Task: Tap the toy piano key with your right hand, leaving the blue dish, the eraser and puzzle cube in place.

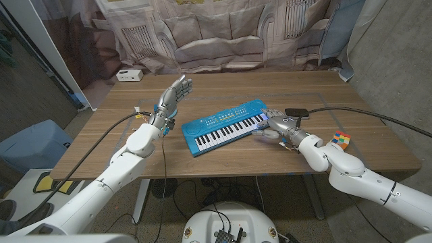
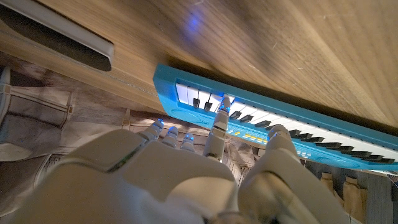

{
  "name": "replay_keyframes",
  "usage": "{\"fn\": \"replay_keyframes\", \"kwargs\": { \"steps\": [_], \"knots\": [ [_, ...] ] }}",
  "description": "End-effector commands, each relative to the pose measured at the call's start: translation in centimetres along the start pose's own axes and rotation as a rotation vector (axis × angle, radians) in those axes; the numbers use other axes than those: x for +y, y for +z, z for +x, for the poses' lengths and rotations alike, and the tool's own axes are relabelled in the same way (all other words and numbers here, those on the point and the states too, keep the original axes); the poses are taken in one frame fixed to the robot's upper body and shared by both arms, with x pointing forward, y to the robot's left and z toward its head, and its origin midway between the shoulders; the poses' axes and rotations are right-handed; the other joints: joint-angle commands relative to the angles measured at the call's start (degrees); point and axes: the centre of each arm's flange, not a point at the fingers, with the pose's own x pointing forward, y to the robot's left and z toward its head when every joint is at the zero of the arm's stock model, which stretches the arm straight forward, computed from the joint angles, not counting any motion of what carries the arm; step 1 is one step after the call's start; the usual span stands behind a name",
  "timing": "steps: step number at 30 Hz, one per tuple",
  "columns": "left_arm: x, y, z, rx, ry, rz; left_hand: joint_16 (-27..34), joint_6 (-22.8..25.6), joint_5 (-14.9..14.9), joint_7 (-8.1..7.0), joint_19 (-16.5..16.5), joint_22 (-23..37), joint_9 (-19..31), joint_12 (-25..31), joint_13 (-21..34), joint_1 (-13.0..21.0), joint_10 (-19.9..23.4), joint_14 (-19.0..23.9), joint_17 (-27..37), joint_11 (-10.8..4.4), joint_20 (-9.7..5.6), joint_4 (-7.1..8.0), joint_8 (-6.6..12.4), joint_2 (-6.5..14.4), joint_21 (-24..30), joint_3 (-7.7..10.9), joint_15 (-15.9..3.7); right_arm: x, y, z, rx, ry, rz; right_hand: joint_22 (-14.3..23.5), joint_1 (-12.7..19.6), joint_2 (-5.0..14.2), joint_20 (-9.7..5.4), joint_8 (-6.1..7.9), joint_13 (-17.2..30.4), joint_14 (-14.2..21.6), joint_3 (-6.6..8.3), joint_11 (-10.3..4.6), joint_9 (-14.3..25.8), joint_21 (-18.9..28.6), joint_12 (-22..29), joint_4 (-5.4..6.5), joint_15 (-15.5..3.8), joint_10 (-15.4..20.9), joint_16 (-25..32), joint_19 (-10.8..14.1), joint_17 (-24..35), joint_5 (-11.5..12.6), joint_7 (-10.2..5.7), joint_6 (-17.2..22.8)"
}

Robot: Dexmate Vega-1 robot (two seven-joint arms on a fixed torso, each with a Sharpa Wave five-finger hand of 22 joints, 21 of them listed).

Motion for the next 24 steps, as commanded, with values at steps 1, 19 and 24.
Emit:
{"fn": "replay_keyframes", "kwargs": {
  "steps": [1,19,24],
  "knots": [
    [-0.02,-0.45,-0.23,0.009,0.004,-0.009,-0.1,0.4,0.3,0.29,-0.1,0.3,0.3,-0.1,0.1,0.0,0.2,0.1,0.3,-0.08,0.29,0.12,-0.01,0.4,-0.2,-0.08,0.22,0.46,0.33,0.07,0.005,0.016,-0.016,0.1,-0.1,-0.01,0.44,0.42,0.2,-13.8,0.54,-0.75,0.1,0.5,0.4,0.06,0.27,-3.1,0.3,-11.3,0.1,0.2,0.06,1.0],
    [-0.05,-0.58,-0.35,0.007,-0.001,-0.01,-0.1,0.4,0.2,0.18,-0.1,0.3,0.3,-0.2,0.1,0.0,0.1,0.1,0.3,-0.15,0.27,0.14,-0.02,0.5,-0.2,-0.09,0.31,1.16,0.39,0.04,0.029,0.042,-0.018,0.1,-0.3,-0.09,0.41,0.86,0.2,-13.8,0.62,-0.61,0.1,0.5,0.9,0.01,0.29,-1.1,0.3,-11.1,0.1,0.2,0.24,3.4],
    [-0.07,-0.65,-0.35,0.008,-0.002,-0.013,-0.1,0.4,0.2,0.12,-0.1,0.3,0.3,-0.2,0.1,0.0,0.2,0.1,0.2,-0.13,0.3,0.14,-0.03,0.6,-0.2,-0.1,0.3,1.19,0.43,0.01,0.03,0.046,-0.018,0.1,-0.3,-0.09,0.38,0.87,0.2,-13.8,0.65,-0.66,0.1,0.5,0.8,0.0,0.29,-1.0,0.3,-11.1,0.1,0.2,-0.32,3.7]
  ]
}}
